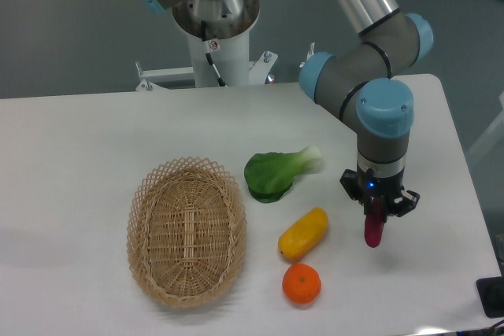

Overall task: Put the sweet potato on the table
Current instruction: 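Lower the held sweet potato toward the table beside the mango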

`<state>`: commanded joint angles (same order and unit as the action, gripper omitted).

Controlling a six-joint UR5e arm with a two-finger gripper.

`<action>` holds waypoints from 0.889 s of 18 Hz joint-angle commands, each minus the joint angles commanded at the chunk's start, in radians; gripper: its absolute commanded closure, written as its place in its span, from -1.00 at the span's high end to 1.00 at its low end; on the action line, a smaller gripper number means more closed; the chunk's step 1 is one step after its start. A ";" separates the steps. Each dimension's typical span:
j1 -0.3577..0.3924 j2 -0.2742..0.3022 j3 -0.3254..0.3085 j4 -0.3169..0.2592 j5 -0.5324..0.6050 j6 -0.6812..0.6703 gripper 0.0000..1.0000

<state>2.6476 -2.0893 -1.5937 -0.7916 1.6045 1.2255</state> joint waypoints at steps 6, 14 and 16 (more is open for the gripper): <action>0.000 -0.014 -0.015 0.020 0.000 0.011 -0.56; -0.001 -0.022 -0.049 0.018 0.000 0.011 -0.51; -0.002 -0.020 -0.058 0.018 -0.002 0.009 -0.51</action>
<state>2.6461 -2.1092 -1.6520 -0.7731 1.6030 1.2349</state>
